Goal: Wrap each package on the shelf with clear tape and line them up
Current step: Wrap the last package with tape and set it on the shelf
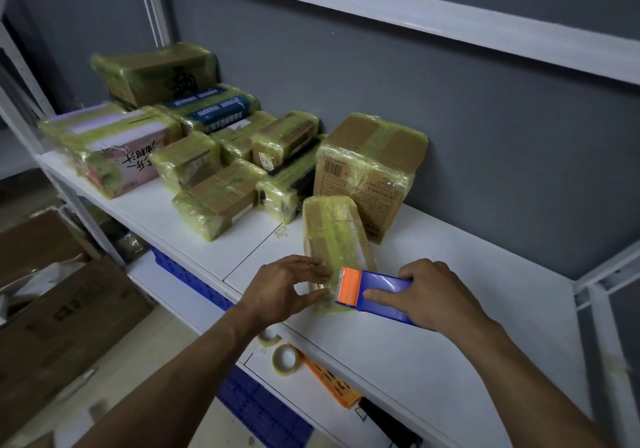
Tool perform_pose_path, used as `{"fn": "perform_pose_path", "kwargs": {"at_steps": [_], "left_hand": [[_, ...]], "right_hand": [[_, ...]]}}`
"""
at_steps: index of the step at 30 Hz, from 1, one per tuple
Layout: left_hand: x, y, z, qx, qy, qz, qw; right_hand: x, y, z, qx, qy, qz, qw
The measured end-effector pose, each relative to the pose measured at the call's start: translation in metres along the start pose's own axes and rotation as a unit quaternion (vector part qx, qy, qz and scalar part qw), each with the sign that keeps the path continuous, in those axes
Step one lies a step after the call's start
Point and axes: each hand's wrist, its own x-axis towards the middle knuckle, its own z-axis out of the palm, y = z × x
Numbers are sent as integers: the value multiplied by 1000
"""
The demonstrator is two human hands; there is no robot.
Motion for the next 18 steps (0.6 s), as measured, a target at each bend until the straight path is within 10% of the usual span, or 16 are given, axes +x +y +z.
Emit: {"fn": "perform_pose_path", "kwargs": {"at_steps": [18], "left_hand": [[5,25,1,133,-73,3,988]], "right_hand": [[12,26,-22,-34,12,2,999]]}}
